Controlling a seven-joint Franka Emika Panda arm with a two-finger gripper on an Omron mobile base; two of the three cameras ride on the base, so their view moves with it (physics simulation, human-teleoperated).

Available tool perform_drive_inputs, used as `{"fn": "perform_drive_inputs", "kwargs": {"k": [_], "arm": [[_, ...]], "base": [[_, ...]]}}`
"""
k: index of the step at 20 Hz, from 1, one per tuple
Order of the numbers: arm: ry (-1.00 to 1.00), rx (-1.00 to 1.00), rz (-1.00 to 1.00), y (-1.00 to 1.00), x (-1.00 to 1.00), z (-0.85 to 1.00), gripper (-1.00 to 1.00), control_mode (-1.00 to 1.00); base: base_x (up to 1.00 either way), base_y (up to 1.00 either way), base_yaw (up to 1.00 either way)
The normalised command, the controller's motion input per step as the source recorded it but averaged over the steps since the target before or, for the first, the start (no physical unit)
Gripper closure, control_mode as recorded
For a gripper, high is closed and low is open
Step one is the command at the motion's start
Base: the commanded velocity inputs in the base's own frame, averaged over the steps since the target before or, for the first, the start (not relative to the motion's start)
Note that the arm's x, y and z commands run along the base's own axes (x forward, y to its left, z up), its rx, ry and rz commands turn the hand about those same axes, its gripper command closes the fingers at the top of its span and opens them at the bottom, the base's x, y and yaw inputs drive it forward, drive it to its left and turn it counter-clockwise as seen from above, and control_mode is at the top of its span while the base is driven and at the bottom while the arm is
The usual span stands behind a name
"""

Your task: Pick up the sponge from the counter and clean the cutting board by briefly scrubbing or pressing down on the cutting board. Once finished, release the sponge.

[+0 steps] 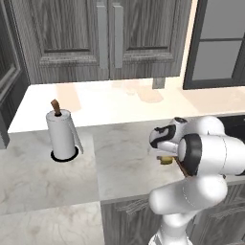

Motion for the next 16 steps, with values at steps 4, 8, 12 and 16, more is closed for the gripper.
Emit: {"fn": "perform_drive_inputs", "kwargs": {"k": [4, 8, 12, 16], "arm": [[0.08, -0.04, 0.0, 0.72, 0.12, 0.0, 1.0, -1.0], [0.03, -0.11, 0.0, 0.16, 0.06, 0.09, -1.0, -1.0], [0.0, -0.04, 0.0, 0.0, -0.03, 0.3, -1.0, -1.0], [0.0, -0.04, 0.0, 0.0, 0.0, 0.36, -1.0, -1.0]], "base": [[0.0, 0.0, 0.0], [0.0, 0.0, 0.0], [0.0, 0.0, 0.0], [0.0, 0.0, 0.0]]}}
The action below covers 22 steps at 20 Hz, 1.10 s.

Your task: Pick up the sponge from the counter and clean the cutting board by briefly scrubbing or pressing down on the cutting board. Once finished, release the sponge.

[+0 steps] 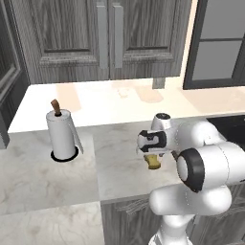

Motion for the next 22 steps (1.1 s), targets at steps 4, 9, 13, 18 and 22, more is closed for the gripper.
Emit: {"fn": "perform_drive_inputs", "kwargs": {"k": [4, 9, 13, 18, 22], "arm": [[0.0, -0.05, 0.0, 0.0, -0.01, 0.56, -1.0, -1.0], [-0.01, 0.0, 0.0, -0.02, -0.32, 0.66, -1.0, -1.0], [-0.11, 0.0, 0.0, -0.14, -0.98, 0.53, -1.0, -1.0], [-0.18, 0.0, 0.0, -0.26, -1.0, 0.35, -1.0, -1.0], [-0.26, 0.0, 0.0, -0.26, -1.0, 0.15, -1.0, -1.0]], "base": [[0.0, 0.0, 0.0], [0.0, 0.0, 0.0], [0.0, 0.0, 0.0], [0.0, 0.0, 0.0], [0.0, 0.0, 0.0]]}}
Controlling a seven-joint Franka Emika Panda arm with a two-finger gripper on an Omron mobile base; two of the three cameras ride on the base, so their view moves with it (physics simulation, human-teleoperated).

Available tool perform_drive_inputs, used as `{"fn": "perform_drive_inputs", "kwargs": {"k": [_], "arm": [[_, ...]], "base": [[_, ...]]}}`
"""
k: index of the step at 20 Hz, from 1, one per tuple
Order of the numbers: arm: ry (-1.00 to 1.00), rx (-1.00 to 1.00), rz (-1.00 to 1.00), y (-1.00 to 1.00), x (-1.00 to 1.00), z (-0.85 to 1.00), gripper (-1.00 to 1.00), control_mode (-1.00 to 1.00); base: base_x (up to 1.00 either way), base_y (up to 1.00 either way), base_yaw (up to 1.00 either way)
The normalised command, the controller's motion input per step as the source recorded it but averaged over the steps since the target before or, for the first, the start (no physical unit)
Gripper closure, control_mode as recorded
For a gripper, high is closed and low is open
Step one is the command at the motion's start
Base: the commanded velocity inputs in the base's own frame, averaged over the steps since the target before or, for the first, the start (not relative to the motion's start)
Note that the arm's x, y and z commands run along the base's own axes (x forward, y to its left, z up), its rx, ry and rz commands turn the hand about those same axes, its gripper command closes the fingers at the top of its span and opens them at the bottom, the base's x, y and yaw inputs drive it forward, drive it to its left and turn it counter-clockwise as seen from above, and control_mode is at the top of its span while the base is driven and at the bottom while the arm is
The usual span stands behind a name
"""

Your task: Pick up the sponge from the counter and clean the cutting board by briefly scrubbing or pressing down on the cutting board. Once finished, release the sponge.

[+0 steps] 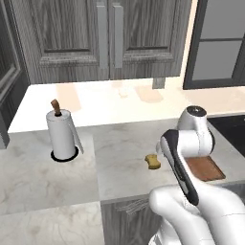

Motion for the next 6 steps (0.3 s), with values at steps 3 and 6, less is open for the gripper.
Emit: {"fn": "perform_drive_inputs", "kwargs": {"k": [3, 6], "arm": [[-0.22, -0.02, 0.0, -0.19, -1.0, 0.01, -1.0, -1.0], [-0.17, -0.01, 0.0, -0.14, -1.0, 0.0, -1.0, -1.0]], "base": [[0.0, 0.0, 0.0], [0.0, 0.0, 0.0]]}}
